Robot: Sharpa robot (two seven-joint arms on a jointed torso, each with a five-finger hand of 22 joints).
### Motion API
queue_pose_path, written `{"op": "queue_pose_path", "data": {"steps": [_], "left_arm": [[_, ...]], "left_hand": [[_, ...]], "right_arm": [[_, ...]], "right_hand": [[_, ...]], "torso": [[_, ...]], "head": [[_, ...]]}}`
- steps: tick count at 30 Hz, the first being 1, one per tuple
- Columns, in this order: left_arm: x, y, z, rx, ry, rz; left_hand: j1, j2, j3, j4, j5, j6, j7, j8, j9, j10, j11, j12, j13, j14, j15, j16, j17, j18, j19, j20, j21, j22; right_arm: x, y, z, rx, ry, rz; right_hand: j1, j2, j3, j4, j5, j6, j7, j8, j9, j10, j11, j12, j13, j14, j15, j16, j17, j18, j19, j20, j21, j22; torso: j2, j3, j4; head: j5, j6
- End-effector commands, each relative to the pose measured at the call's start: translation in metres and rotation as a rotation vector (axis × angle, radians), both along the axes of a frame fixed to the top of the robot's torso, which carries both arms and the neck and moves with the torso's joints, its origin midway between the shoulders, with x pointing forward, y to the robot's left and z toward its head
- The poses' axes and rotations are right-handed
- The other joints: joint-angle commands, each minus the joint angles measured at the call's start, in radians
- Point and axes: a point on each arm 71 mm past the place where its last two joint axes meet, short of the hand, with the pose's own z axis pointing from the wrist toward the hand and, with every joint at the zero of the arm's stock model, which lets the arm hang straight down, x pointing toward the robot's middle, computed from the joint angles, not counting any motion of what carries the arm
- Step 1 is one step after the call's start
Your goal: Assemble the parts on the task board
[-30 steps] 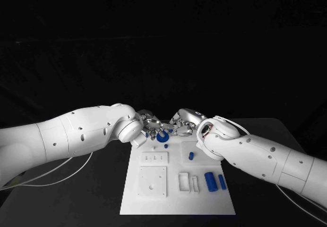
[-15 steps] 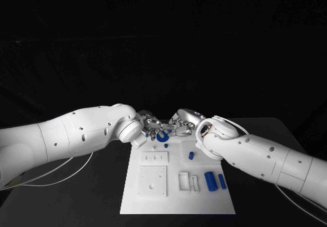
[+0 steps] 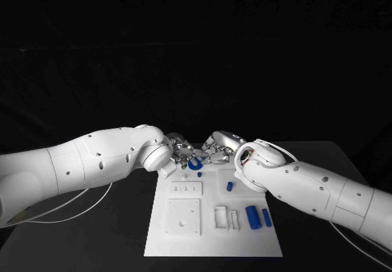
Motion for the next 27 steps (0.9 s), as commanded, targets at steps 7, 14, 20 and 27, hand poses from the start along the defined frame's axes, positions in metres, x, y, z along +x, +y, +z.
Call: {"op": "queue_pose_path", "data": {"steps": [7,14,20,27], "left_arm": [[-0.0015,-0.005,0.0016,-0.029,-0.011,-0.021],[-0.0024,-0.0053,0.0014,-0.044,-0.009,-0.021],[-0.0031,-0.0062,0.0014,-0.057,-0.01,-0.014],[-0.0027,-0.0055,0.0013,-0.068,-0.01,0.003]], "left_hand": [[0.037,0.057,0.024,-0.075,0.111,0.047,-0.031,0.008,0.05,0.049,-0.014,-0.012,-0.012,-0.004,-0.011,0.009,0.005,-0.018,0.005,-0.006,-0.017,0.014],[0.018,0.077,0.065,-0.135,0.142,0.022,-0.039,0.035,0.322,0.05,-0.014,-0.016,-0.035,-0.004,-0.013,0.002,-0.005,-0.024,0.006,-0.009,-0.036,0.034],[-0.013,0.072,0.11,-0.149,0.164,0.015,-0.045,0.011,0.515,0.05,-0.015,-0.008,-0.036,-0.004,-0.014,0.007,-0.009,-0.025,0.014,-0.009,-0.054,0.059],[-0.031,0.057,0.127,-0.141,0.198,0.036,-0.055,0.009,0.633,0.051,-0.018,0.029,-0.028,0.002,-0.021,0.023,0.0,-0.03,0.022,-0.016,-0.068,0.081]], "right_arm": [[-0.0013,0.0029,-0.0033,-0.019,0.014,0.022],[-0.0013,0.0026,-0.0045,-0.024,0.02,0.023],[-0.0021,0.0034,-0.0052,-0.025,0.023,0.027],[-0.0018,0.0017,-0.0057,-0.02,0.021,0.022]], "right_hand": [[-0.005,-0.001,0.001,0.004,0.003,0.005,0.0,0.003,0.001,0.0,-0.001,0.0,0.004,0.006,0.001,-0.003,-0.002,-0.006,0.053,-0.005,0.0,0.084],[-0.005,0.0,-0.001,0.004,0.003,0.005,0.0,0.003,0.002,-0.001,-0.002,0.0,0.004,0.006,0.001,-0.004,-0.002,-0.006,0.053,-0.005,0.0,0.084],[-0.005,0.0,-0.001,0.004,0.003,0.005,0.0,0.003,0.002,-0.001,-0.002,0.0,0.004,0.006,0.001,-0.004,-0.002,-0.006,0.053,-0.005,0.0,0.084],[-0.018,-0.007,-0.016,0.013,0.007,-0.017,0.003,0.001,-0.006,-0.008,0.001,-0.012,-0.004,0.005,0.003,-0.01,-0.006,-0.005,0.052,-0.004,-0.008,0.082]], "torso": [[0.0,0.0,-0.0007],[0.0,0.0004,0.0],[0.0,0.0005,-0.0003],[-0.001,0.001,-0.0013]], "head": [[-0.002,-0.001],[-0.003,-0.001],[-0.002,-0.001],[-0.001,-0.002]]}}
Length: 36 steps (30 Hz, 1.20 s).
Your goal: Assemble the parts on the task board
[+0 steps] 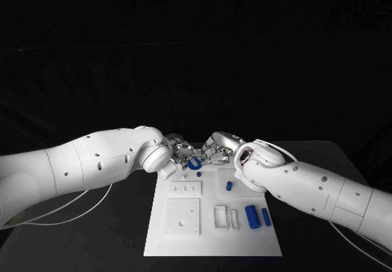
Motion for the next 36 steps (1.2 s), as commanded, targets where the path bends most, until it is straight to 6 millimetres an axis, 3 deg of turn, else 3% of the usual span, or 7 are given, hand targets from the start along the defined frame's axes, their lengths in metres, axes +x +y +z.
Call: {"op": "queue_pose_path", "data": {"steps": [1,4,7,14,24,29,36], "left_arm": [[0.0,-0.005,0.004,-0.042,-0.018,0.001],[0.0,-0.004,0.004,-0.043,-0.018,0.005],[0.0,-0.004,0.004,-0.044,-0.02,0.011],[0.001,-0.001,0.003,-0.042,-0.022,0.025],[0.003,0.006,0.002,-0.032,-0.015,0.043],[0.003,0.011,0.001,-0.017,-0.005,0.042],[0.0,0.018,-0.005,0.016,0.016,0.021]], "left_hand": [[-0.011,-0.003,0.031,-0.023,0.025,0.031,-0.022,0.001,0.631,0.047,-0.007,0.017,0.005,0.002,-0.008,0.01,0.007,-0.016,0.008,-0.002,-0.007,0.006],[-0.019,-0.01,0.042,-0.022,0.052,0.037,-0.025,-0.001,0.689,0.048,-0.008,0.043,0.011,0.002,-0.011,0.021,0.016,-0.019,0.012,-0.006,-0.012,0.016],[-0.025,-0.016,0.052,-0.025,0.091,0.045,-0.028,-0.003,0.717,0.047,-0.009,0.065,0.017,0.005,-0.013,0.032,0.025,-0.021,0.014,-0.008,-0.014,0.023],[-0.051,-0.025,0.082,-0.045,0.13,0.061,-0.033,-0.01,0.761,0.047,-0.013,0.101,0.022,0.013,-0.017,0.074,0.076,-0.024,0.02,-0.012,-0.025,0.042],[-0.07,-0.025,0.093,-0.06,0.15,0.075,-0.038,-0.01,0.789,0.048,-0.016,0.137,0.03,0.021,-0.019,0.109,0.115,-0.027,0.026,-0.015,-0.038,0.064],[-0.077,-0.018,0.087,-0.055,0.129,0.087,-0.041,-0.01,0.797,0.048,-0.018,0.152,0.033,0.025,-0.02,0.126,0.133,-0.028,0.028,-0.015,-0.043,0.074],[-0.091,0.001,0.069,-0.029,0.109,0.113,-0.049,-0.011,0.807,0.047,-0.02,0.176,0.03,0.031,-0.017,0.153,0.166,-0.029,0.03,-0.012,-0.051,0.085]], "right_arm": [[-0.002,0.003,-0.003,-0.007,0.008,0.022],[-0.002,0.001,-0.002,0.002,0.004,0.018],[-0.002,-0.001,-0.002,0.011,0.0,0.016],[-0.004,-0.008,-0.003,0.032,-0.009,0.011],[-0.008,-0.036,-0.004,0.059,-0.018,-0.017],[-0.009,-0.065,0.0,0.109,-0.004,-0.033],[-0.006,-0.104,0.009,0.205,0.037,-0.087]], "right_hand": [[-0.02,-0.003,-0.016,0.011,0.007,-0.025,0.006,0.003,-0.009,-0.009,0.002,-0.006,-0.004,0.006,0.003,-0.007,-0.003,-0.005,0.052,-0.003,-0.009,0.081],[-0.036,-0.024,-0.086,0.042,-0.044,-0.095,0.024,0.005,-0.025,-0.019,0.013,-0.019,-0.012,0.005,0.013,-0.014,-0.009,0.001,0.051,0.004,-0.019,0.078],[-0.009,-0.029,-0.192,0.091,-0.035,-0.143,0.036,0.006,-0.025,-0.032,0.022,-0.03,-0.022,0.002,0.021,-0.022,-0.016,0.012,0.051,0.015,-0.032,0.075],[0.031,-0.034,-0.313,0.16,-0.031,-0.238,0.057,0.005,-0.028,-0.057,0.038,-0.055,-0.051,-0.005,0.032,-0.037,-0.033,0.023,0.05,0.027,-0.06,0.068],[0.053,-0.055,-0.341,0.211,-0.015,-0.294,0.064,0.002,-0.031,-0.076,0.042,-0.07,-0.085,-0.012,0.035,-0.052,-0.052,0.028,0.05,0.032,-0.092,0.063],[0.054,-0.048,-0.356,0.207,0.006,-0.278,0.063,0.003,-0.031,-0.078,0.041,-0.07,-0.09,-0.013,0.035,-0.056,-0.055,0.028,0.049,0.031,-0.096,0.063],[0.045,-0.004,-0.405,0.153,0.06,-0.269,0.062,0.003,-0.031,-0.087,0.041,-0.08,-0.106,-0.019,0.035,-0.073,-0.067,0.027,0.048,0.031,-0.124,0.059]], "torso": [[0.0,0.0005,-0.001],[0.0,0.0006,-0.0014],[0.0,0.0009,-0.0012],[0.0,0.0012,-0.0007],[-0.001,0.002,-0.0024],[-0.002,0.0009,-0.0017],[-0.008,0.0042,-0.0051]], "head": [[0.002,0.0],[0.001,0.0],[0.002,-0.001],[0.001,-0.001],[0.004,0.001],[0.003,0.001],[0.007,-0.006]]}}
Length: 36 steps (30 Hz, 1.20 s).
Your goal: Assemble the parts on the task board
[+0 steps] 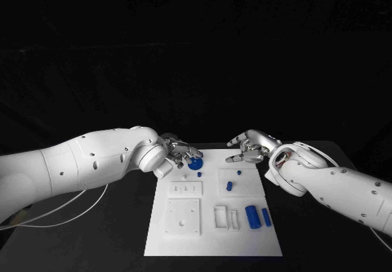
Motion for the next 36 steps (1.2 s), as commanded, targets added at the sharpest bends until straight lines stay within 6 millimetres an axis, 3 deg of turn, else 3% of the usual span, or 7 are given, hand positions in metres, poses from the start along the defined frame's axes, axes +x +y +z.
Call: {"op": "queue_pose_path", "data": {"steps": [1,13,19,21,23,36], "left_arm": [[-0.003,0.0,-0.003,0.026,0.018,-0.037],[-0.011,0.005,-0.015,0.123,0.034,-0.103],[-0.014,0.006,-0.018,0.172,0.03,-0.127],[-0.016,0.006,-0.019,0.198,0.029,-0.139],[-0.018,0.006,-0.02,0.223,0.028,-0.15],[-0.025,0.004,-0.03,0.349,0.034,-0.208]], "left_hand": [[-0.003,0.021,-0.001,0.013,-0.006,0.099,-0.067,0.006,0.808,0.05,-0.008,0.012,-0.009,0.009,0.002,0.013,0.016,-0.013,0.009,0.003,-0.007,0.005],[-0.056,0.056,0.001,0.015,-0.012,0.127,-0.073,0.005,0.832,0.048,-0.011,0.073,-0.037,0.018,0.001,0.058,0.082,-0.015,0.021,0.002,-0.022,0.041],[-0.061,0.058,0.014,0.004,-0.01,0.129,-0.075,0.006,0.838,0.049,-0.012,0.078,-0.041,0.022,0.0,0.064,0.09,-0.014,0.025,0.002,-0.029,0.053],[-0.061,0.06,0.031,-0.001,-0.043,0.128,-0.075,0.005,0.839,0.049,-0.013,0.079,-0.043,0.023,0.0,0.064,0.091,-0.014,0.026,0.002,-0.031,0.056],[-0.083,0.049,0.074,-0.004,-0.045,0.131,-0.076,0.006,0.845,0.049,-0.013,0.083,-0.046,0.026,-0.001,0.067,0.094,-0.014,0.03,0.001,-0.039,0.069],[-0.098,0.048,0.093,-0.015,-0.034,0.135,-0.078,0.006,0.864,0.049,-0.015,0.098,-0.046,0.029,-0.001,0.082,0.109,-0.016,0.037,0.001,-0.047,0.096]], "right_arm": [[0.001,-0.01,0.006,0.112,0.028,0.006],[0.022,-0.049,0.027,0.218,0.031,-0.105],[0.029,-0.055,0.031,0.223,0.028,-0.127],[0.032,-0.056,0.031,0.223,0.03,-0.133],[0.033,-0.056,0.031,0.222,0.033,-0.137],[0.043,-0.058,0.025,0.215,0.055,-0.158]], "right_hand": [[0.0,0.011,-0.008,-0.008,0.006,0.004,0.0,-0.004,0.0,-0.006,0.0,-0.005,-0.002,-0.005,0.003,-0.005,-0.001,0.002,0.05,0.008,-0.004,0.059],[-0.005,0.023,-0.008,-0.03,0.054,0.008,0.0,-0.004,0.0,-0.008,-0.001,-0.005,-0.006,-0.005,0.002,-0.005,-0.001,0.002,0.05,0.007,-0.006,0.061],[-0.005,0.026,-0.009,-0.038,0.073,0.008,0.0,-0.003,0.0,-0.008,-0.001,-0.007,-0.008,-0.006,0.002,-0.007,-0.002,0.002,0.05,0.007,-0.008,0.061],[-0.005,0.027,-0.009,-0.04,0.078,0.007,0.001,-0.004,0.0,-0.009,-0.001,-0.008,-0.009,-0.006,0.002,-0.007,-0.001,0.002,0.05,0.007,-0.009,0.061],[-0.005,0.028,-0.009,-0.042,0.086,0.007,0.001,-0.004,0.0,-0.01,-0.002,-0.008,-0.009,-0.006,0.002,-0.008,-0.002,0.002,0.05,0.007,-0.008,0.062],[-0.01,0.033,-0.01,-0.055,0.108,0.006,0.001,-0.004,0.0,-0.011,-0.002,-0.008,-0.01,-0.006,0.002,-0.007,-0.001,0.002,0.05,0.007,-0.012,0.062]], "torso": [[-0.006,0.0028,-0.0026],[-0.023,0.0072,-0.0032],[-0.028,0.0067,-0.0029],[-0.029,0.0066,-0.0028],[-0.027,0.0066,-0.0022],[-0.032,0.01,-0.0011]], "head": [[0.003,-0.008],[0.006,-0.046],[0.006,-0.065],[0.006,-0.074],[0.006,-0.078],[0.015,-0.106]]}}
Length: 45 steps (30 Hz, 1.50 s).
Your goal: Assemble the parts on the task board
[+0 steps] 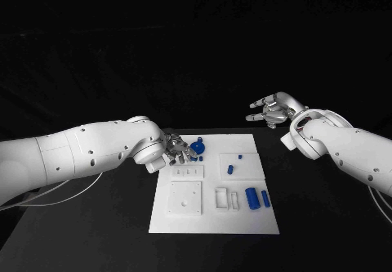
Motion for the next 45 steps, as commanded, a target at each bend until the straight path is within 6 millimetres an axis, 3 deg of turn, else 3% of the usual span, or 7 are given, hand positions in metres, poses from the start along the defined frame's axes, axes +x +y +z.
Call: {"op": "queue_pose_path", "data": {"steps": [1,6,18,30,31,45], "left_arm": [[-0.003,-0.001,-0.004,0.081,0.002,-0.044],[-0.003,0.0,-0.01,0.114,-0.013,-0.051],[-0.006,-0.004,-0.025,0.164,-0.036,-0.071],[-0.008,-0.004,-0.033,0.187,-0.056,-0.076],[-0.008,-0.005,-0.034,0.188,-0.056,-0.077],[-0.01,-0.004,-0.036,0.2,-0.067,-0.082]], "left_hand": [[-0.009,0.007,0.035,-0.015,0.004,0.136,-0.078,0.002,0.785,0.049,-0.008,0.006,0.0,0.006,0.001,0.005,0.001,-0.016,0.007,0.002,-0.007,0.006],[-0.01,0.008,0.036,-0.017,0.003,0.135,-0.078,0.002,0.787,0.049,-0.008,0.007,-0.001,0.006,0.002,0.006,0.001,-0.016,0.009,0.003,-0.01,0.011],[-0.011,0.009,0.039,-0.016,0.004,0.136,-0.078,0.002,0.793,0.049,-0.008,0.01,-0.002,0.007,0.002,0.009,0.0,-0.017,0.014,0.003,-0.021,0.026],[-0.012,0.008,0.041,-0.016,0.006,0.136,-0.079,0.001,0.799,0.048,-0.009,0.015,-0.001,0.008,0.001,0.014,0.0,-0.019,0.03,0.002,-0.051,0.055],[-0.011,0.008,0.042,-0.014,0.005,0.136,-0.079,0.001,0.8,0.049,-0.009,0.014,-0.003,0.007,0.001,0.016,-0.002,-0.022,0.048,0.002,-0.1,0.113],[-0.009,0.008,0.043,-0.013,0.005,0.135,-0.078,0.001,0.802,0.049,-0.009,0.015,-0.002,0.007,0.001,0.015,-0.005,-0.024,0.058,0.002,-0.125,0.142]], "right_arm": [[0.002,0.001,-0.001,0.001,0.013,0.016],[0.003,0.001,-0.003,0.0,0.017,0.013],[0.004,0.002,-0.003,-0.001,0.023,0.015],[0.004,0.003,-0.003,-0.004,0.025,0.019],[0.004,0.003,-0.003,-0.004,0.025,0.019],[0.003,0.004,-0.004,-0.006,0.027,0.022]], "right_hand": [[-0.002,0.013,-0.001,-0.008,0.005,0.008,0.001,-0.003,0.0,-0.007,0.002,-0.004,-0.002,-0.006,0.002,-0.003,0.0,0.005,0.05,0.007,-0.004,0.062],[-0.002,0.013,-0.002,-0.009,0.006,0.009,0.001,-0.003,0.0,-0.007,0.002,-0.004,-0.002,-0.006,0.002,-0.003,0.0,0.005,0.05,0.007,-0.004,0.063],[-0.004,0.016,-0.004,-0.015,0.012,0.012,0.0,-0.003,0.0,-0.007,0.002,-0.004,-0.002,-0.006,0.002,-0.004,0.0,0.005,0.05,0.007,-0.005,0.063],[-0.005,0.018,-0.005,-0.018,0.014,0.013,0.0,-0.003,0.0,-0.007,0.001,-0.004,-0.002,-0.006,0.002,-0.003,0.001,0.005,0.05,0.007,-0.004,0.063],[-0.005,0.018,-0.005,-0.018,0.014,0.013,0.0,-0.003,0.0,-0.007,0.001,-0.004,-0.002,-0.006,0.002,-0.003,0.001,0.005,0.05,0.007,-0.004,0.063],[-0.008,0.022,-0.007,-0.023,0.016,0.019,0.0,-0.003,0.001,-0.007,0.001,-0.004,-0.002,-0.006,0.002,-0.004,0.0,0.005,0.05,0.007,-0.005,0.063]], "torso": [[-0.004,0.0022,0.0002],[-0.008,0.0055,0.0009],[-0.005,0.0026,0.0006],[-0.006,0.0023,0.001],[-0.006,0.0024,0.0011],[-0.006,0.0027,0.0011]], "head": [[0.003,-0.009],[0.004,-0.014],[0.004,-0.014],[0.005,-0.019],[0.005,-0.019],[0.008,-0.02]]}}
